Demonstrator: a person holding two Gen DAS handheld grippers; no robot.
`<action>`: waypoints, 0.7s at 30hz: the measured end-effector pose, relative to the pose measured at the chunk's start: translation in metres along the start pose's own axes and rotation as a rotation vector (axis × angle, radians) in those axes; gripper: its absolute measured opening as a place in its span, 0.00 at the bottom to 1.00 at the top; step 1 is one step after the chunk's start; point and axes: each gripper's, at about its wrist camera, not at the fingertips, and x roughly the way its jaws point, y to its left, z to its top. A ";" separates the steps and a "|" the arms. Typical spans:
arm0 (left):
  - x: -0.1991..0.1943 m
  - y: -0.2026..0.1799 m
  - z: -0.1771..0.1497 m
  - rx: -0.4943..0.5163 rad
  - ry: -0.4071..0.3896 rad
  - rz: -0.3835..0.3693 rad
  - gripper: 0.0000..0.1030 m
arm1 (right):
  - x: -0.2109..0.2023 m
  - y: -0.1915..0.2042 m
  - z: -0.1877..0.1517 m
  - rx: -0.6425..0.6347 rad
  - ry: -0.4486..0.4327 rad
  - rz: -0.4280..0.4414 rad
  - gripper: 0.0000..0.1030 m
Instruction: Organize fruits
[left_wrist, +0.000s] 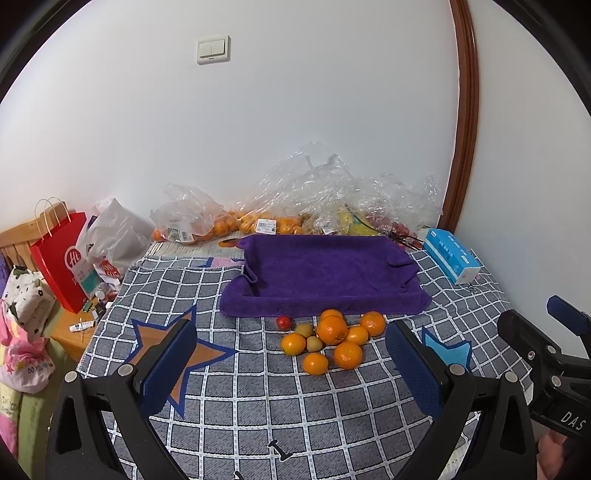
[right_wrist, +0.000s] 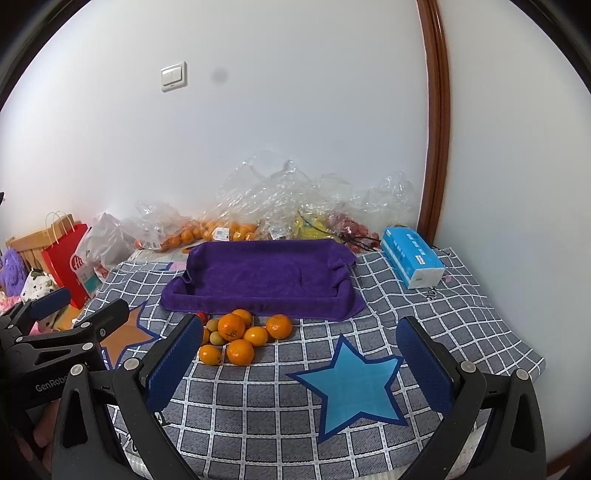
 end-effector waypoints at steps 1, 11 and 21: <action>0.000 0.000 0.000 0.000 0.001 0.000 0.99 | 0.000 0.000 0.000 0.001 0.000 0.001 1.00; -0.001 0.001 0.001 0.004 -0.002 0.000 0.99 | 0.001 0.002 0.000 0.001 0.002 0.005 1.00; 0.000 -0.002 0.002 0.001 -0.002 -0.005 0.99 | 0.002 0.003 -0.001 -0.006 0.001 0.004 1.00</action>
